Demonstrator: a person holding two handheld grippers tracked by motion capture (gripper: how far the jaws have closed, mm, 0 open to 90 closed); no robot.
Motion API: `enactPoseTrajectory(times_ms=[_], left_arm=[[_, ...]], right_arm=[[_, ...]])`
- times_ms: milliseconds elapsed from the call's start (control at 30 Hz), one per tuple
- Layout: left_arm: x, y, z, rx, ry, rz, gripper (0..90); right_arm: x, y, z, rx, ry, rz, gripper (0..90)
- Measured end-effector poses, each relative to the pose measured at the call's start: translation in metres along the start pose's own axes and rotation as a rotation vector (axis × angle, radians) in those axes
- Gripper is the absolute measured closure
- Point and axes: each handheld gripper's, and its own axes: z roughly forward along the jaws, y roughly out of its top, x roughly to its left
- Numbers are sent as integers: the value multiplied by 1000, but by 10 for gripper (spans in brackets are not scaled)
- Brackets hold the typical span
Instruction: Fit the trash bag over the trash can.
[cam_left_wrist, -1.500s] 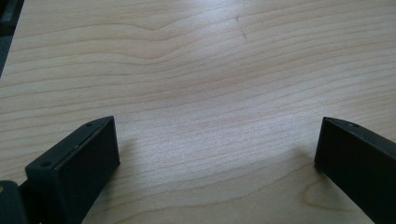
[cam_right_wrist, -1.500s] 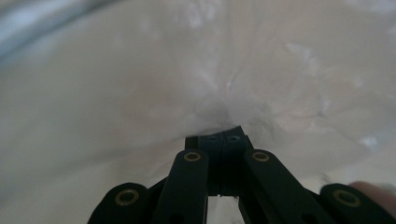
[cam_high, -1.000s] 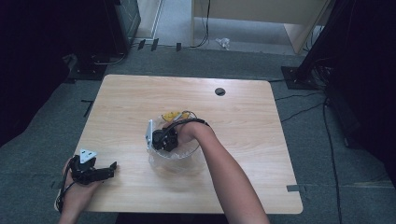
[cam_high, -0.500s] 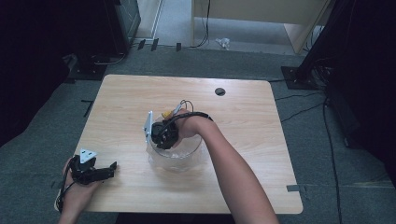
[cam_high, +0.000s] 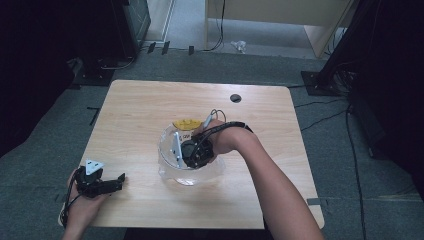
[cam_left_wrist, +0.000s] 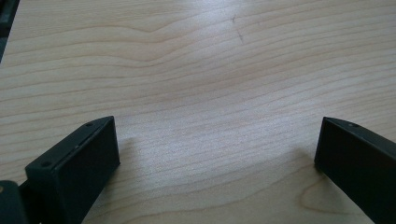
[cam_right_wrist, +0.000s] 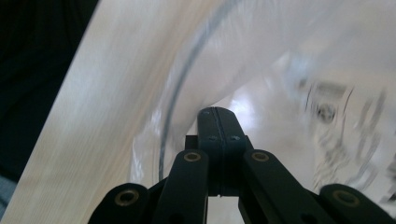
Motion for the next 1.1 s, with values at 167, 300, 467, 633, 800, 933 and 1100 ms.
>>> enactPoseTrajectory(times_ms=[167, 300, 467, 633, 800, 933, 1100], left_arm=[[0, 0, 0, 0, 0, 0, 0], [0, 0, 0, 0, 0, 0, 0], [0, 0, 0, 0, 0, 0, 0], [0, 0, 0, 1, 0, 0, 0], [0, 0, 0, 0, -1, 1, 0], [0, 0, 0, 1, -2, 3, 0], [0, 0, 0, 0, -2, 3, 0]], right_arm=[[-2, -3, 4, 10, 49, 33, 900], [-7, 2, 8, 23, 54, 57, 900], [-17, 12, 22, 27, 83, 58, 900], [-26, 20, 40, 42, 144, 72, 900], [-36, 22, 52, 117, 120, 123, 900], [-36, 26, 52, 116, 78, 116, 900], [-36, 27, 52, 125, 8, 117, 900]])
